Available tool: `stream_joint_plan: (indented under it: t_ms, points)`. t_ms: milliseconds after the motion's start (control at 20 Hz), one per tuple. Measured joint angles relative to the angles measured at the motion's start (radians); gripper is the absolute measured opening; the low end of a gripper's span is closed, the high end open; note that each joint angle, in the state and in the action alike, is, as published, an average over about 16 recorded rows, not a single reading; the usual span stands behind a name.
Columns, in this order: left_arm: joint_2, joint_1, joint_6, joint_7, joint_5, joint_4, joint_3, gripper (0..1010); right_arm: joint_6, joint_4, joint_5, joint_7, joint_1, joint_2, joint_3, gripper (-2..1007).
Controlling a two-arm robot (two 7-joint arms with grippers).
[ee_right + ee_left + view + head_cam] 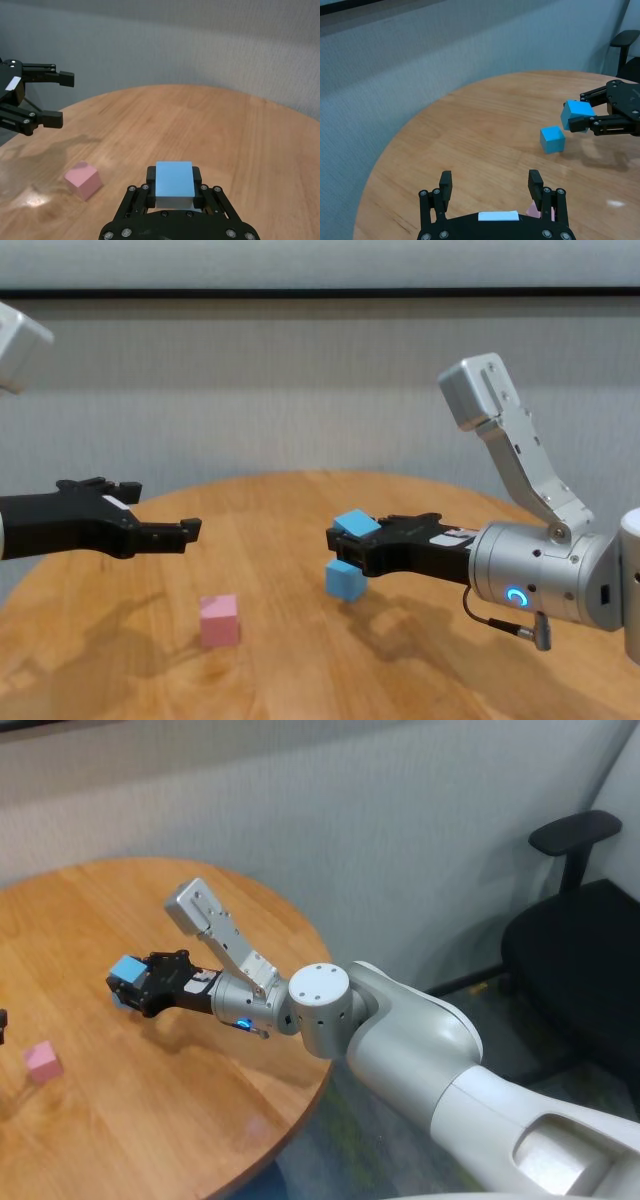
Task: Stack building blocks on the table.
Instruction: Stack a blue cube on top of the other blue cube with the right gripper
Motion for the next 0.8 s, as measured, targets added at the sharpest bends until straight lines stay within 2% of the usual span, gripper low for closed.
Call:
stream_joint_plan:
  t_ms: [800]
  points:
    - [0.0, 0.0, 0.0, 0.0, 0.0, 0.0, 0.0, 1000, -0.052, 0.133, -0.028, -0.003, 0.051, -0.048, 0.012, 369]
